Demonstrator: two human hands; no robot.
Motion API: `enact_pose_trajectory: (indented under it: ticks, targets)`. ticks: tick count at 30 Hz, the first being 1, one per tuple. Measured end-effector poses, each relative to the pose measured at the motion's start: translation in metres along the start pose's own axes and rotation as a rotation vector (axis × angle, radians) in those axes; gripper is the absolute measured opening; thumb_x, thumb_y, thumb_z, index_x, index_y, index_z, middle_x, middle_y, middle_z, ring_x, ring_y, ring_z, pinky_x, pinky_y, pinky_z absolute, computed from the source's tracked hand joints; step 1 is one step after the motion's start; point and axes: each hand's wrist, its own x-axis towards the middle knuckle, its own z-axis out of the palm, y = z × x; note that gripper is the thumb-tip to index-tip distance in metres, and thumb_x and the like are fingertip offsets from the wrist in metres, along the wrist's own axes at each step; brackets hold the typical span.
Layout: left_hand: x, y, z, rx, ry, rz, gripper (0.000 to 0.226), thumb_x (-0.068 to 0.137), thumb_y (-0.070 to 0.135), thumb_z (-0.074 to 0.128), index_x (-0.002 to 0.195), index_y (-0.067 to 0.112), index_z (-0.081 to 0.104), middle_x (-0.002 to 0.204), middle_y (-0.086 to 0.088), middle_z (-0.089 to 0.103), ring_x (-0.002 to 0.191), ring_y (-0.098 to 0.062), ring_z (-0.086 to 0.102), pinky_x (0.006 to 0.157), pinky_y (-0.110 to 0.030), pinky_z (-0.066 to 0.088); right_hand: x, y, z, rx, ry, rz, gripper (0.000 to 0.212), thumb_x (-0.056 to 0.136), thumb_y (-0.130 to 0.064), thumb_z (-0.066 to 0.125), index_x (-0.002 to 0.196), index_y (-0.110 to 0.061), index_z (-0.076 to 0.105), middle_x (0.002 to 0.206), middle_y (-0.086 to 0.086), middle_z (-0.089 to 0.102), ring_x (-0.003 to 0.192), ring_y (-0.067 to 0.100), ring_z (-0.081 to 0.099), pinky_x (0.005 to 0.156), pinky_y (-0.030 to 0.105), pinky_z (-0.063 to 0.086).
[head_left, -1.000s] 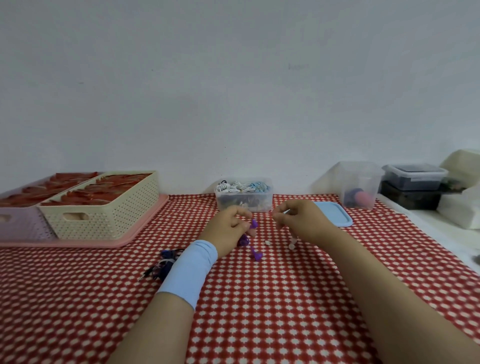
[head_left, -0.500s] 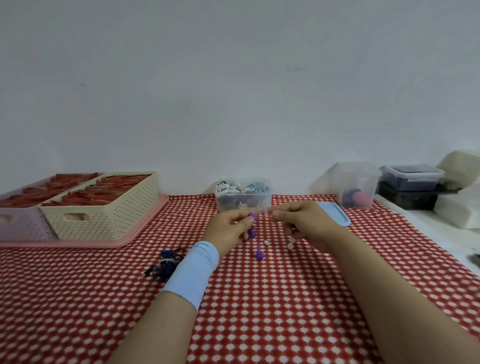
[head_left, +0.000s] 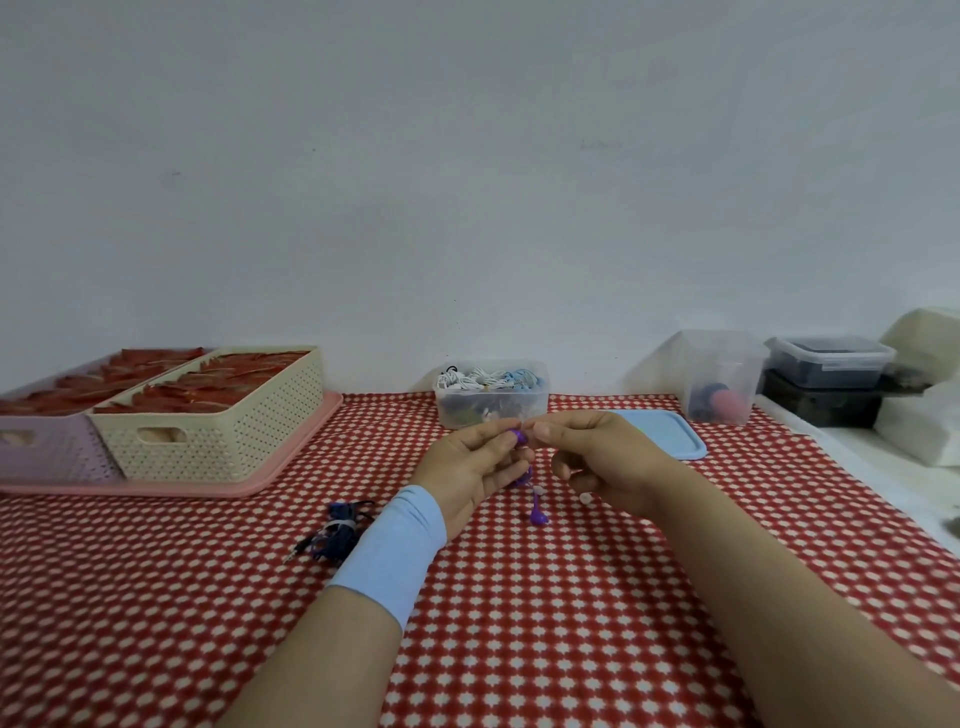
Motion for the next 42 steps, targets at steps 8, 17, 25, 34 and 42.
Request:
enact_pose_trajectory:
  ticks: [8, 17, 25, 34, 42]
  targets:
    - [-0.0015, 0.0004, 0.0005, 0.002, 0.002, -0.021, 0.019, 0.094, 0.006, 0.059, 0.108, 0.008, 0.07, 0.092, -0.01, 0.074, 0.073, -0.013, 0.071, 0.06, -0.02, 0.058, -0.0006, 0.0003, 0.0045, 0.003, -0.011, 0.001, 0.024, 0.096, -0.017, 0.062, 0.116, -0.011, 0.075, 0.085, 0.003, 0.07, 0.054, 0.011, 0.045, 0.044, 0.02, 0.022]
    - [-0.004, 0.0007, 0.0028, 0.095, 0.033, -0.016, 0.016, 0.091, 0.013, 0.065, 0.105, 0.008, 0.072, 0.093, -0.01, 0.076, 0.07, -0.013, 0.069, 0.059, -0.019, 0.057, -0.0038, -0.0035, 0.0033, 0.015, -0.016, 0.033, 0.021, 0.095, -0.017, 0.064, 0.111, -0.011, 0.077, 0.081, -0.002, 0.071, 0.055, 0.009, 0.045, 0.043, 0.018, 0.022]
    - [-0.003, -0.0007, 0.0016, 0.147, 0.025, -0.002, 0.016, 0.091, 0.014, 0.064, 0.102, 0.007, 0.074, 0.082, -0.006, 0.073, 0.066, -0.01, 0.066, 0.059, -0.019, 0.055, -0.0057, -0.0066, 0.0049, -0.006, -0.004, 0.063, 0.01, 0.091, -0.015, 0.067, 0.09, -0.014, 0.077, 0.072, -0.001, 0.07, 0.054, 0.009, 0.047, 0.042, 0.017, 0.02]
    - [-0.0022, -0.0012, 0.0015, 0.163, -0.013, 0.014, 0.018, 0.093, 0.012, 0.062, 0.104, 0.004, 0.073, 0.077, -0.003, 0.071, 0.065, -0.009, 0.064, 0.059, -0.018, 0.053, -0.0036, -0.0037, 0.0036, 0.043, -0.021, 0.076, 0.016, 0.082, -0.017, 0.072, 0.096, -0.013, 0.078, 0.073, 0.0, 0.07, 0.051, 0.009, 0.047, 0.042, 0.017, 0.02]
    - [-0.0021, -0.003, 0.0052, 0.08, -0.008, 0.01, 0.019, 0.094, 0.009, 0.059, 0.106, 0.0, 0.07, 0.075, -0.004, 0.07, 0.062, -0.008, 0.065, 0.056, -0.017, 0.053, -0.0052, -0.0049, 0.0049, 0.04, -0.025, 0.047, 0.029, 0.081, -0.02, 0.072, 0.106, -0.005, 0.075, 0.073, 0.004, 0.068, 0.053, 0.008, 0.047, 0.043, 0.018, 0.019]
